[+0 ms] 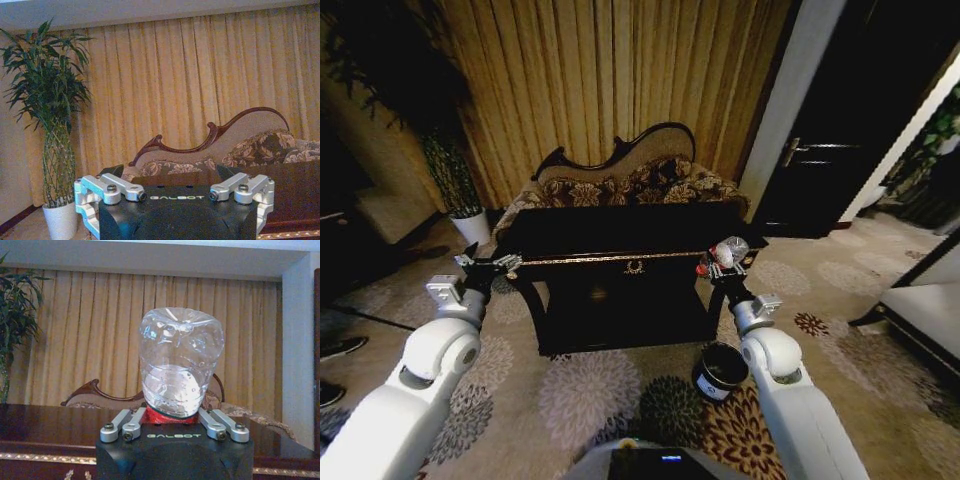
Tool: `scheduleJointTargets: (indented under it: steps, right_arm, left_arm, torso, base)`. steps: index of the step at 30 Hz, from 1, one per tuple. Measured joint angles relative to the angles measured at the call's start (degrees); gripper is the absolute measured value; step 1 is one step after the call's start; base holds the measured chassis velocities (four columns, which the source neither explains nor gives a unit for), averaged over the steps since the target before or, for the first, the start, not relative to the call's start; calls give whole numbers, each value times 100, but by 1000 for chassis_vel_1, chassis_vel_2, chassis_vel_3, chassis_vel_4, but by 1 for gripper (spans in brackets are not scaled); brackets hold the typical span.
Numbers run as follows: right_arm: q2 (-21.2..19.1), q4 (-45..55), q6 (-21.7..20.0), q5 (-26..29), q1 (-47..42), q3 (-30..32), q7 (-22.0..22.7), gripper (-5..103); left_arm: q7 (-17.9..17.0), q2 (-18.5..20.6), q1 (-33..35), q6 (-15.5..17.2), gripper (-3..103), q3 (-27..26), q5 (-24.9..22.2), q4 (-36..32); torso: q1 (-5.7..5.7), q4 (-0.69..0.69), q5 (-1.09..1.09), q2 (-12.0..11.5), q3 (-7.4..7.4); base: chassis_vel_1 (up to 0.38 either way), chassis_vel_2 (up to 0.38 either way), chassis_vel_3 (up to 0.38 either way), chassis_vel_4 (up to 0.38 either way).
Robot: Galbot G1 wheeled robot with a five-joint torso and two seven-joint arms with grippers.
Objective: Move to the front of the table and place the trash on the table into the trash bin.
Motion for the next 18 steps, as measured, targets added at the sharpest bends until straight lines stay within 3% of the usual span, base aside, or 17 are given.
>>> scheduleJointTargets:
  steps: [10, 18]
  right_arm:
    - [174, -634, 244, -327, -37, -88, 0, 27]
    - [295, -2131, 634, -480, 366, -176, 0, 27]
  left_arm:
    - [15, -130, 76, -22, 100, -22, 17, 10]
    - [19, -173, 84, -31, 100, -44, 19, -119]
  torso:
    - [-1, 0, 1, 1, -1]
    - [3, -1, 0, -1, 2]
  base:
    - [84, -84, -90, 80]
    - [0, 0, 0, 0]
